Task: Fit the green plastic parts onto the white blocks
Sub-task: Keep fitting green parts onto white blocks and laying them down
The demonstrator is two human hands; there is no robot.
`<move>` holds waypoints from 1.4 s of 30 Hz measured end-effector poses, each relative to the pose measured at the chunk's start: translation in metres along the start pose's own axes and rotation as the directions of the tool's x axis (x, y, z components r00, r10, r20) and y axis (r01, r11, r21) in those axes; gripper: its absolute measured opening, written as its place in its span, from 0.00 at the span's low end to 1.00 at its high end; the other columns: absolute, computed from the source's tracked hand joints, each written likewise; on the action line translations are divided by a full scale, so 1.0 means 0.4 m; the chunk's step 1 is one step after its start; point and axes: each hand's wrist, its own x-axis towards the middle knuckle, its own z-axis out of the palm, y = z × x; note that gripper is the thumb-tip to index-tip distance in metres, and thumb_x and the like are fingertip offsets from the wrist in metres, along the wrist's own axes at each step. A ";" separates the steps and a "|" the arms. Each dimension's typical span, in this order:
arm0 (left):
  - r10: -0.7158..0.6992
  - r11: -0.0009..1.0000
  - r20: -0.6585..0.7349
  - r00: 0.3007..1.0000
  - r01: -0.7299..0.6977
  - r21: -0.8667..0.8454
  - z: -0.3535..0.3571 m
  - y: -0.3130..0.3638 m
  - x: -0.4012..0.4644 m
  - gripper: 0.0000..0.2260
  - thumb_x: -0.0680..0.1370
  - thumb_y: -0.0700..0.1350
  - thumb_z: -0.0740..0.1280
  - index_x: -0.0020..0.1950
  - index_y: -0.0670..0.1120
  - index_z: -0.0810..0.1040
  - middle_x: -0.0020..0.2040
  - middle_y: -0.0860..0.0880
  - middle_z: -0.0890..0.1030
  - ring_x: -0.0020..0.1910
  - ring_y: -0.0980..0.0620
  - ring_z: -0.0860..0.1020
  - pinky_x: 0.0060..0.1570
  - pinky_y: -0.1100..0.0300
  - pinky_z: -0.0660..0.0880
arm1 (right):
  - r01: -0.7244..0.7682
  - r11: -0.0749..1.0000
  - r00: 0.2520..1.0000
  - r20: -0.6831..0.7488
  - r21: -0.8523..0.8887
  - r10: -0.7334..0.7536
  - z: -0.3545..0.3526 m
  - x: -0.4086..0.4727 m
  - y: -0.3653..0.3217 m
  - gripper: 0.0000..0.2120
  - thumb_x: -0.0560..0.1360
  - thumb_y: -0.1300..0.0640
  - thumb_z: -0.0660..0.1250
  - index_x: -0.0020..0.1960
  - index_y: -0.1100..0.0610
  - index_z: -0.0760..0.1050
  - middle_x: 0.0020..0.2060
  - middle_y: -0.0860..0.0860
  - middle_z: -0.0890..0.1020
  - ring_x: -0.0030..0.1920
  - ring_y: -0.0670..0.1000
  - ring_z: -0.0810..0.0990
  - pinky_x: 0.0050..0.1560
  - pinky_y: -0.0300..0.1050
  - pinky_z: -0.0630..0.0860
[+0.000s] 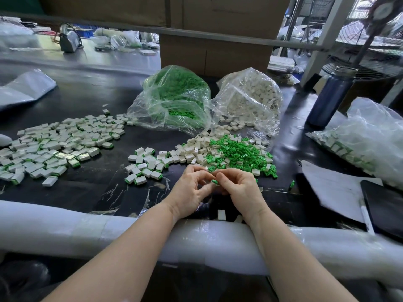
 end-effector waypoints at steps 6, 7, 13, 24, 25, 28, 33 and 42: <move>-0.007 0.999 -0.034 0.999 0.009 0.045 0.000 -0.001 0.002 0.07 0.76 0.38 0.67 0.52 0.37 0.79 0.55 0.48 0.69 0.46 0.53 0.72 0.47 0.75 0.70 | 0.034 0.994 0.999 -0.022 -0.105 -0.036 -0.004 -0.001 -0.003 0.06 0.71 0.67 0.71 0.38 0.59 0.78 0.31 0.50 0.80 0.30 0.40 0.77 0.33 0.32 0.73; -0.011 0.999 -0.035 0.999 0.013 0.046 0.000 -0.001 0.003 0.08 0.76 0.38 0.67 0.52 0.36 0.79 0.55 0.47 0.69 0.46 0.54 0.72 0.46 0.76 0.69 | 0.033 0.991 0.999 -0.025 -0.127 -0.036 -0.004 -0.001 -0.003 0.06 0.70 0.67 0.71 0.38 0.58 0.78 0.32 0.50 0.80 0.30 0.40 0.77 0.34 0.32 0.74; -0.020 0.998 -0.026 0.999 0.022 0.054 0.002 0.000 0.001 0.07 0.75 0.38 0.68 0.51 0.37 0.80 0.55 0.48 0.70 0.46 0.54 0.73 0.46 0.77 0.69 | 0.016 0.950 1.000 -0.008 -0.313 -0.019 -0.003 0.003 0.003 0.06 0.73 0.63 0.69 0.40 0.55 0.76 0.36 0.52 0.80 0.36 0.46 0.77 0.40 0.37 0.74; -0.074 0.995 -0.265 0.961 0.090 0.048 -0.008 -0.010 0.003 0.08 0.74 0.39 0.69 0.52 0.46 0.79 0.42 0.54 0.79 0.44 0.56 0.77 0.48 0.69 0.74 | 0.040 0.939 0.964 -0.234 -0.341 -0.126 -0.014 0.000 -0.004 0.08 0.73 0.61 0.70 0.37 0.51 0.75 0.33 0.47 0.79 0.36 0.44 0.76 0.39 0.36 0.74; -0.095 0.992 -0.312 0.945 0.118 0.054 -0.010 -0.011 0.002 0.08 0.75 0.39 0.68 0.52 0.47 0.79 0.41 0.55 0.78 0.43 0.56 0.77 0.47 0.66 0.75 | 0.012 0.933 0.953 -0.277 -0.359 -0.119 -0.016 0.001 -0.002 0.07 0.73 0.60 0.69 0.38 0.52 0.75 0.34 0.48 0.79 0.37 0.46 0.76 0.39 0.37 0.73; -0.114 0.977 -0.477 0.872 0.186 0.108 -0.020 -0.016 0.001 0.08 0.76 0.39 0.67 0.53 0.48 0.79 0.40 0.55 0.78 0.41 0.55 0.77 0.45 0.61 0.74 | -0.086 0.902 0.910 -0.401 -0.423 -0.101 -0.026 0.006 0.003 0.04 0.74 0.58 0.68 0.40 0.56 0.76 0.38 0.52 0.80 0.41 0.51 0.76 0.43 0.42 0.71; -0.114 0.956 -0.651 0.750 0.262 0.134 -0.028 -0.027 0.007 0.10 0.77 0.36 0.64 0.52 0.46 0.82 0.51 0.45 0.76 0.43 0.50 0.74 0.46 0.63 0.70 | -0.264 0.825 0.831 -0.553 -0.500 -0.069 -0.043 0.011 0.012 0.07 0.75 0.62 0.65 0.52 0.56 0.77 0.54 0.55 0.77 0.57 0.56 0.71 0.55 0.44 0.66; -0.285 0.856 -0.631 0.722 0.488 0.172 -0.037 -0.034 0.011 0.14 0.77 0.36 0.62 0.62 0.37 0.74 0.66 0.41 0.64 0.64 0.41 0.64 0.64 0.60 0.60 | -0.376 0.700 0.871 -0.489 -0.607 0.043 -0.048 0.013 0.017 0.19 0.77 0.63 0.60 0.67 0.54 0.71 0.66 0.54 0.70 0.65 0.55 0.66 0.64 0.45 0.63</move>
